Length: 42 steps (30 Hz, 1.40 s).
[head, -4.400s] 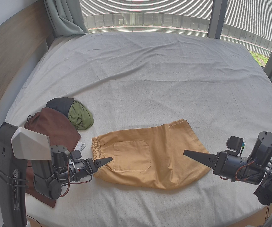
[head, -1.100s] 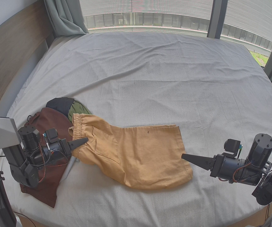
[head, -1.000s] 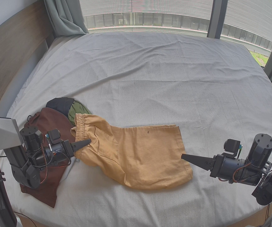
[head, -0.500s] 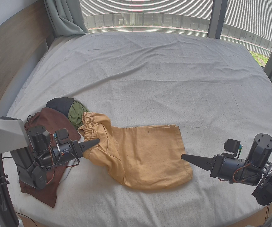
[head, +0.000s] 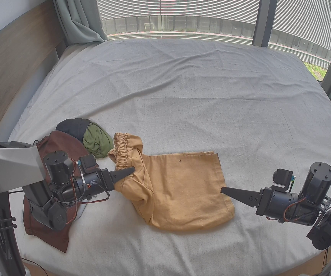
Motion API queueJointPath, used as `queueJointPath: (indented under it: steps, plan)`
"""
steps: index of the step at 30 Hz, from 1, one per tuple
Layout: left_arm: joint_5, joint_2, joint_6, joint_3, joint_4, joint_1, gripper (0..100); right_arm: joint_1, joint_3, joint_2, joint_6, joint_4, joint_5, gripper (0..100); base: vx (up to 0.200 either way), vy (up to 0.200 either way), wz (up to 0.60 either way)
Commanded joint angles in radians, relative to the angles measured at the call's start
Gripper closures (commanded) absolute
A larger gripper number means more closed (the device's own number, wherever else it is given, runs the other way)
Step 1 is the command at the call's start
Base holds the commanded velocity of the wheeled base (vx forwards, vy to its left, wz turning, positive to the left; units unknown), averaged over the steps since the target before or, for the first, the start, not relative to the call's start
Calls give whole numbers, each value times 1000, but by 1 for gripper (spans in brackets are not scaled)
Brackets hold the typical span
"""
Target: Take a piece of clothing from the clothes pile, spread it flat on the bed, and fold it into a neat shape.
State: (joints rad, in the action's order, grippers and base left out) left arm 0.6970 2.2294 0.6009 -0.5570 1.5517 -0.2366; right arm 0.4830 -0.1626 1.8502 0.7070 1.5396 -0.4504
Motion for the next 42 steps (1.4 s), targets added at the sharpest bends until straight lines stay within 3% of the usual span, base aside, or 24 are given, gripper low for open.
queueJointPath:
  steps: [1, 42]
  plan:
    - [-4, 10, 2, -15, 1, -12, 100, 0, 0, -3, 0, 1, -1, 0, 0, 0, 0]
    - [-93, 62, 140, -184, 1, -171, 100, -37, -43, -8, 0, 2, -1, 0, 0, 0, 0]
